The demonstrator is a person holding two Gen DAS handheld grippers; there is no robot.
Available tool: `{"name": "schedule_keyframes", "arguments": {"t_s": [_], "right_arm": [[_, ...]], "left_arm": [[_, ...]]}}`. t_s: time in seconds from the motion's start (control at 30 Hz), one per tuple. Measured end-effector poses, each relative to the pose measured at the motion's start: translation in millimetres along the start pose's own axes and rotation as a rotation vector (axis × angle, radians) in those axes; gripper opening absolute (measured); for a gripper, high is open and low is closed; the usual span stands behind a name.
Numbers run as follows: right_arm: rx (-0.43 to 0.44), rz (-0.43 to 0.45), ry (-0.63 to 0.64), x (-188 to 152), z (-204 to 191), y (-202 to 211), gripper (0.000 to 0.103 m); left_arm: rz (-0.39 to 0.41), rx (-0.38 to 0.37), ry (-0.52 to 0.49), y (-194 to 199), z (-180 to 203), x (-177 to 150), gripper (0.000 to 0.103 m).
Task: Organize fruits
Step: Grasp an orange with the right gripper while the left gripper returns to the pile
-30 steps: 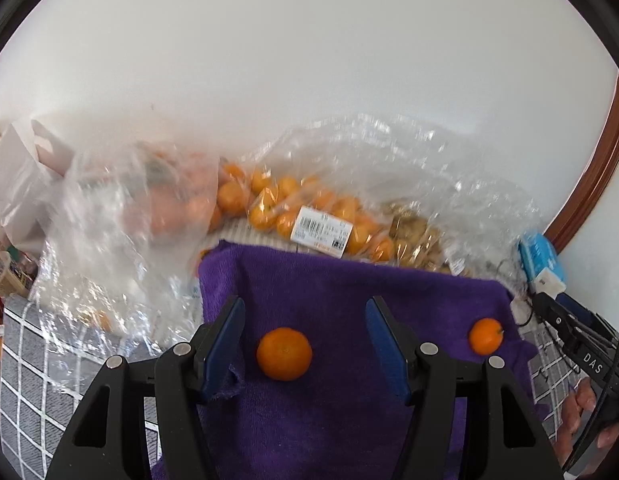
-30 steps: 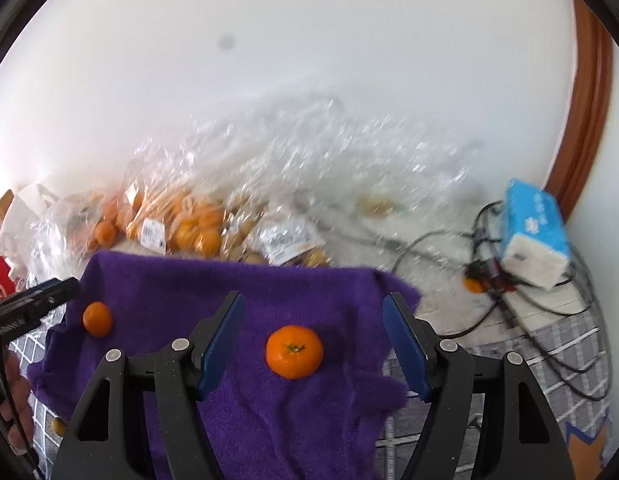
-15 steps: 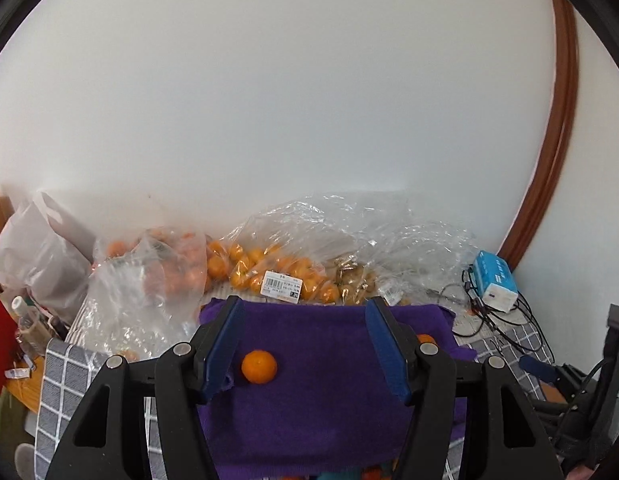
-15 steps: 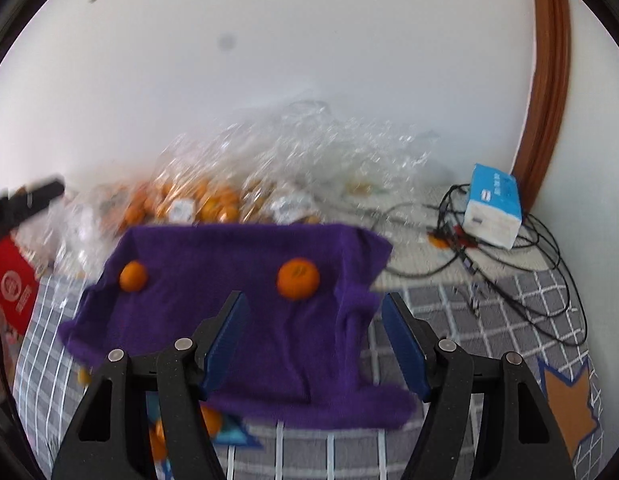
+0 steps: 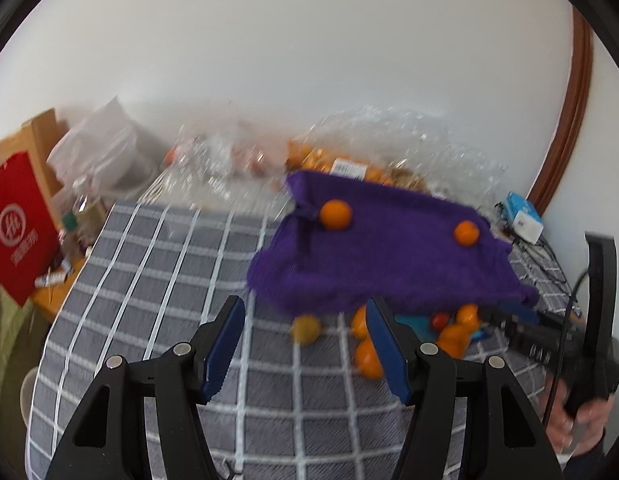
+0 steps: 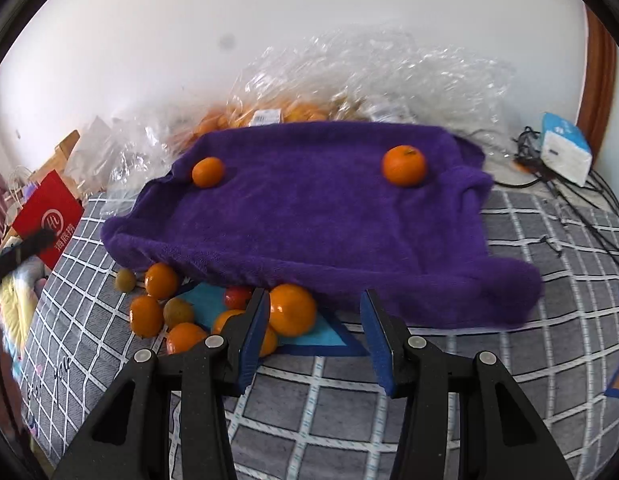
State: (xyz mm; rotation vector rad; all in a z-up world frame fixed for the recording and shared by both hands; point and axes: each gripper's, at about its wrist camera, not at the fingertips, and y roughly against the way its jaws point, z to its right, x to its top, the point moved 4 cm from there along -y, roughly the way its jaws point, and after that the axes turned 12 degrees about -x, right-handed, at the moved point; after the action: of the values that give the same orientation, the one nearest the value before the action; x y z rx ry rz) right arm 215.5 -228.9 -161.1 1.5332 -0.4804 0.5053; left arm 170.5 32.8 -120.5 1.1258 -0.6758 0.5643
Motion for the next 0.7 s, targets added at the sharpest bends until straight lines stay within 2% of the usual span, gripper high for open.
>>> {"name": "schedule_keyframes", "arguments": {"t_s": [0.17,0.23,0.3,0.33,0.43,0.57,0.67,0.7], "right_arm": [[0.043,-0.07,-0.003,-2.7,-6.4,-25.1,0.048],[0.044,-0.074,-0.012,-4.0,-7.3,-31.3,0.044],[0.072,-0.083,-0.033,-5.9,-4.9,-32.9,0.033],[0.072,-0.088,-0.04,-5.4,-3.2,-33.0,0.032],[0.045,-0.066,-0.057,-6.5,12.3,-21.0,0.032],[-0.019,-0.032,-0.014,-15.1,33.3,-6.6,0.032],[-0.021,-0.049,0.012,-21.9,40.5,-8.2,0.032],[-0.02,-0.059,0.022,-24.8,41.2,-10.6,0.032]], "left_arm": [[-0.024,0.018,0.03,0.1,-15.9,-16.6,0.061],[-0.038,0.008,0.042,-5.7,-16.8,-16.4,0.061],[-0.054,0.002,0.041,-13.9,-14.8,-14.2,0.061],[-0.064,0.005,0.032,-20.0,-12.0,-13.0,0.061],[-0.102,0.04,0.009,-36.9,-8.7,-14.3,0.061],[-0.127,0.026,0.027,-56.3,-8.0,-15.7,0.06],[-0.143,0.04,0.022,-70.6,-8.4,-17.4,0.055],[-0.149,0.047,0.02,-75.0,-8.5,-18.6,0.051]]}}
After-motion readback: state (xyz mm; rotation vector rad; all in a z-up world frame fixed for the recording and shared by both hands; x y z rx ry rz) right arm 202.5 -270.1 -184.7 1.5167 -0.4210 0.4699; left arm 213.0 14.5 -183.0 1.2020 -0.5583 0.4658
